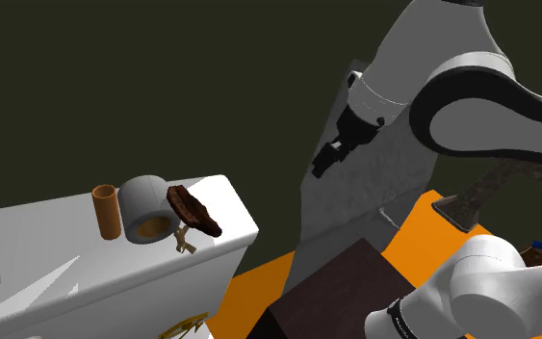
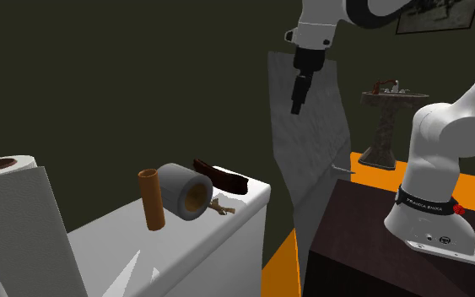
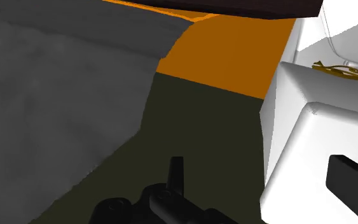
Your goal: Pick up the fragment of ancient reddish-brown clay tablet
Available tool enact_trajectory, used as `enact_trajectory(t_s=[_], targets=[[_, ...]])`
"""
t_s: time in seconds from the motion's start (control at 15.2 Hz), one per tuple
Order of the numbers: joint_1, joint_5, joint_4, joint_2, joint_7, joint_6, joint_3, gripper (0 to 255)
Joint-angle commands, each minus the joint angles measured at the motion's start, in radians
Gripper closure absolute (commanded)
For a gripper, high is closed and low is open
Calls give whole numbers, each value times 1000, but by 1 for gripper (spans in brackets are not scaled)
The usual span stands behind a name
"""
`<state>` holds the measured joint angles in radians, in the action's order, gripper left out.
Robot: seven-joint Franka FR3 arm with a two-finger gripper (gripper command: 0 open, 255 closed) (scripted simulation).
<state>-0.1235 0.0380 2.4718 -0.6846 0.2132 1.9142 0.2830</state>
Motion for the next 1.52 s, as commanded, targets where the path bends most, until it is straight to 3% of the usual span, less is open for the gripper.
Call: enact_trajectory(t_s=[0.0,0.33,0.66,0.99,1.25,1.45], targets=[[-13,9,-16,37,39,42,58,0],[-18,67,-50,138,137,149,198,0],[8,179,-107,262,262,233,355,0],[69,371,-192,421,430,271,536,0],[116,614,-286,609,611,229,688,0],[111,657,-281,643,649,233,692,0]])
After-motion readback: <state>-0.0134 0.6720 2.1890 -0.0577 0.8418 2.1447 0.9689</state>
